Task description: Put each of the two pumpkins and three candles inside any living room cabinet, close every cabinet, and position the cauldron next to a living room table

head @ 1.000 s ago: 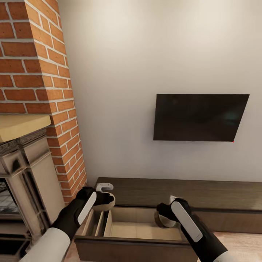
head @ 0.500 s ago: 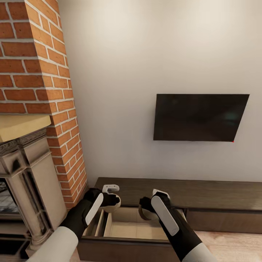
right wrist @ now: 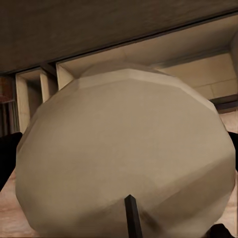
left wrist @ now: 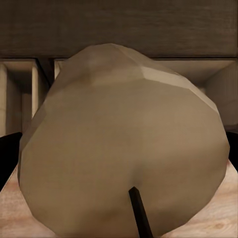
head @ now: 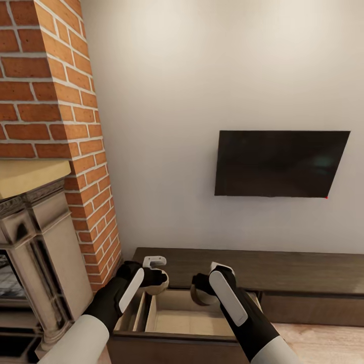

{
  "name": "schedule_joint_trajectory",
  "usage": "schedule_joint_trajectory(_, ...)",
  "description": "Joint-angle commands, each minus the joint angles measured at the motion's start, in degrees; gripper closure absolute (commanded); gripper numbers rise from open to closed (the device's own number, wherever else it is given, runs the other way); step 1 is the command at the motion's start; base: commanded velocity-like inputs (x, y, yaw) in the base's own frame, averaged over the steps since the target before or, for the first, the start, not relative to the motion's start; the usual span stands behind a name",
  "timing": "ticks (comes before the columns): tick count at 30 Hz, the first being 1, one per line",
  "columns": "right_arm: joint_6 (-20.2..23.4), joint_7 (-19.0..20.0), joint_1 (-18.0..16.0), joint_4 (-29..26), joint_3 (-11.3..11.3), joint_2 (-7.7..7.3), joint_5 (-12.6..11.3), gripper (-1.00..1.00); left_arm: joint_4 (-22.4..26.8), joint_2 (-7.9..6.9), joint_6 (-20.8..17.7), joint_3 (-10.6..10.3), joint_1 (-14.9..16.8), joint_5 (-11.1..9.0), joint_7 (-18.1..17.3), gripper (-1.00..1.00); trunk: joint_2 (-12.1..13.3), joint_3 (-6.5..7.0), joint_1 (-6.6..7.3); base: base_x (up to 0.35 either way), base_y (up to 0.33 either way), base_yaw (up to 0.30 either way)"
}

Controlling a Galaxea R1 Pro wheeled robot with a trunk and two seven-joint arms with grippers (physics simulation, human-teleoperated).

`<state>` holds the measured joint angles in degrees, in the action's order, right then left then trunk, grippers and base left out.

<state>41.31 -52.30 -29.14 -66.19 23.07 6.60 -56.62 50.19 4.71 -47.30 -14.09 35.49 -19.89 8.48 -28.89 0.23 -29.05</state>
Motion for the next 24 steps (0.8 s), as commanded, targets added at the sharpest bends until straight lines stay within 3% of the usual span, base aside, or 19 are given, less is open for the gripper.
schedule_joint_trajectory(1,0.65,-0.57,-0.04,-0.11,0.07,-0.01,-0.38,1.0,0.12,0.0,-0.16,-0.12,0.02,-0.59,0.5,1.0,-0.04,-0.02,-0.03,0.04,0.028,0.0)
schedule_joint_trajectory(15,3.34,-0.77,-0.04,-0.12,0.13,-0.01,-0.37,1.0,0.14,0.12,-0.16,-0.18,0.02,-0.59,0.49,1.0,-0.04,-0.02,-0.03,0.094,0.0,0.0)
schedule_joint_trajectory(24,3.42,-0.57,-0.04,-0.62,0.16,-0.09,0.06,1.0,-0.16,0.13,-0.16,-0.39,0.02,-0.59,0.49,1.0,-0.04,-0.02,-0.03,0.036,-0.249,0.0)
